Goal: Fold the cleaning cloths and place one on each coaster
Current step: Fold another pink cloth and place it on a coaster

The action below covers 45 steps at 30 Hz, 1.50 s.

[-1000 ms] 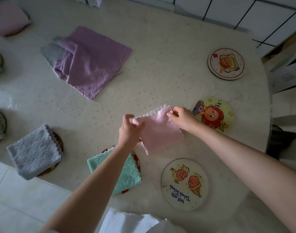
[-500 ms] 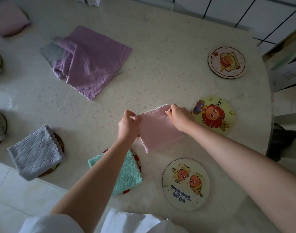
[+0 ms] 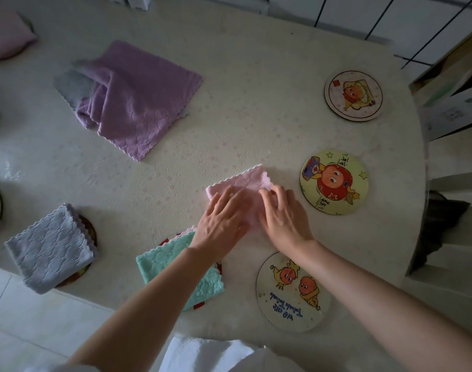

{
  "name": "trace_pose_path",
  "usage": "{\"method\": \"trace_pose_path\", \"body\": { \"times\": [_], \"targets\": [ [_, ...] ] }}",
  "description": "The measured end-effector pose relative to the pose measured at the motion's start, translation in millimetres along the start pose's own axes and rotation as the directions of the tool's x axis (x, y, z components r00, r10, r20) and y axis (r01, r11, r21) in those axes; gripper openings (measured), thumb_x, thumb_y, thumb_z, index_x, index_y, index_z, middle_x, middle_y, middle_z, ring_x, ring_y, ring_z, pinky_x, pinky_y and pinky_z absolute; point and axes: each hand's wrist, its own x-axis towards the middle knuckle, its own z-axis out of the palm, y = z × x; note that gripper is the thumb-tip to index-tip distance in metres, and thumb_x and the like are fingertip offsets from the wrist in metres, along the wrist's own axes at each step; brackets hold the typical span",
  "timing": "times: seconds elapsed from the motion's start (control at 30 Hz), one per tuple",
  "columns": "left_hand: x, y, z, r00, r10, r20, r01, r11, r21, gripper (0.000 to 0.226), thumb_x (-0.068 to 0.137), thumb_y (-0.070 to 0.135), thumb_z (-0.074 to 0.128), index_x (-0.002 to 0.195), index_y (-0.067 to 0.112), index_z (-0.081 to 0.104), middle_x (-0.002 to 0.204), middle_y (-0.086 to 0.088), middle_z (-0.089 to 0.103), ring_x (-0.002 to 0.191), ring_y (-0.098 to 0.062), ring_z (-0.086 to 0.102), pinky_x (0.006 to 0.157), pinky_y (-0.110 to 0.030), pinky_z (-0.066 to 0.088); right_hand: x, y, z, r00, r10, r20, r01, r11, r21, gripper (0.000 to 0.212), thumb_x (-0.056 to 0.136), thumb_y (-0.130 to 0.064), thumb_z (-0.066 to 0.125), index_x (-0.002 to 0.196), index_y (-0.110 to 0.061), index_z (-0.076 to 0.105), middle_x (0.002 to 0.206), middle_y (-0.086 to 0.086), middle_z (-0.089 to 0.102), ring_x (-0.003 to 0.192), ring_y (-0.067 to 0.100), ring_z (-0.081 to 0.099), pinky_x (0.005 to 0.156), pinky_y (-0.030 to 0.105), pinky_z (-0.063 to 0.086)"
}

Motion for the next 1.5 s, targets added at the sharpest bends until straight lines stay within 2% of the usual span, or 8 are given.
{"method": "trace_pose_path", "body": {
  "times": [0.23,0.47,0.73,0.87,1.03,1.17,1.33,1.5],
  "targets": [
    [-3.3,-23.5,-7.8,0.98,-0.197,-0.044,0.196,0.98,-0.023,0.056,0.093,0.032,0.054,0.143,0.013,0.039,0.151,-0.008,0.036,0.141,-0.031,0.027,0.114,-0.047,0.026,-17.6,17.7,6.0,0.989,0.146,0.009,-0.147,0.985,0.093,0.035,0.091,-0.029,0.057,0.119,-0.016,0.042,0.104,0.008,0.054,0.086,0.023,0.053,0.064,0.034,0.051],
    [20.7,-30.8,-23.1,0.918,-0.375,-0.131,0.361,0.925,-0.118,0.029,0.082,0.018,0.068,0.109,0.009,0.067,0.109,-0.008,0.065,0.1,-0.033,0.055,0.08,-0.043,0.049,-14.0,10.7,-7.5,0.932,0.338,0.134,-0.363,0.886,0.289,0.029,0.091,-0.02,0.057,0.116,-0.013,0.043,0.108,0.008,0.055,0.088,0.027,0.058,0.065,0.037,0.05],
    [52.4,-29.6,-50.7,0.736,-0.637,0.229,0.674,0.659,-0.333,0.028,0.079,0.013,0.063,0.106,0.006,0.062,0.097,-0.01,0.059,0.089,-0.027,0.055,0.068,-0.031,0.046,12.1,13.2,-16.9,0.752,0.513,0.414,-0.657,0.537,0.529,0.038,0.083,-0.012,0.062,0.119,-0.009,0.047,0.109,0.009,0.058,0.085,0.02,0.055,0.05,0.017,0.034],
    [57.2,-29.0,-60.8,0.648,-0.658,0.384,0.761,0.582,-0.286,0.019,0.078,0.014,0.066,0.094,0.004,0.066,0.081,-0.006,0.055,0.071,-0.019,0.049,0.053,-0.023,0.04,15.8,15.8,-29.1,0.662,0.53,0.53,-0.746,0.396,0.536,0.039,0.08,-0.016,0.065,0.118,-0.01,0.056,0.103,0.003,0.059,0.085,0.017,0.054,0.065,0.023,0.042],
    [47.1,-17.0,-68.4,0.641,-0.627,0.442,0.764,0.473,-0.439,0.012,0.076,0.022,0.072,0.081,0.014,0.064,0.077,-0.003,0.059,0.072,-0.017,0.057,0.066,-0.027,0.051,-11.7,28.8,-55.7,0.681,0.498,0.537,-0.719,0.315,0.62,0.021,0.083,-0.016,0.063,0.105,-0.016,0.064,0.089,-0.002,0.064,0.073,0.011,0.056,0.063,0.025,0.048],
    [20.8,14.4,-67.8,0.675,-0.518,0.525,0.69,0.194,-0.697,0.016,0.075,0.006,0.074,0.087,0.004,0.065,0.097,-0.019,0.068,0.094,-0.031,0.067,0.087,-0.041,0.056,-62.2,46.0,-73.3,0.697,0.476,0.537,-0.665,0.147,0.732,0.015,0.087,-0.012,0.063,0.102,-0.012,0.062,0.098,0.004,0.066,0.088,0.019,0.067,0.075,0.029,0.058],
    [-18.8,58.6,-54.3,0.665,-0.484,0.569,0.618,-0.071,-0.783,0.015,0.078,0.0,0.072,0.085,0.003,0.059,0.089,-0.014,0.067,0.083,-0.025,0.068,0.079,-0.036,0.058,-130.7,58.5,-72.0,0.681,0.474,0.557,-0.657,0.062,0.751,0.015,0.088,-0.012,0.063,0.102,-0.01,0.063,0.099,0.007,0.068,0.085,0.02,0.07,0.074,0.031,0.059],
    [-54.2,91.2,-28.2,0.617,-0.547,0.566,0.602,-0.135,-0.787,0.014,0.082,0.001,0.069,0.094,0.002,0.061,0.089,-0.014,0.068,0.079,-0.024,0.066,0.067,-0.029,0.057,-178.9,57.5,-51.1,0.626,0.531,0.571,-0.657,-0.034,0.753,0.005,0.087,-0.01,0.065,0.092,-0.01,0.064,0.089,0.008,0.069,0.074,0.02,0.068,0.062,0.026,0.055]
  ]
}}
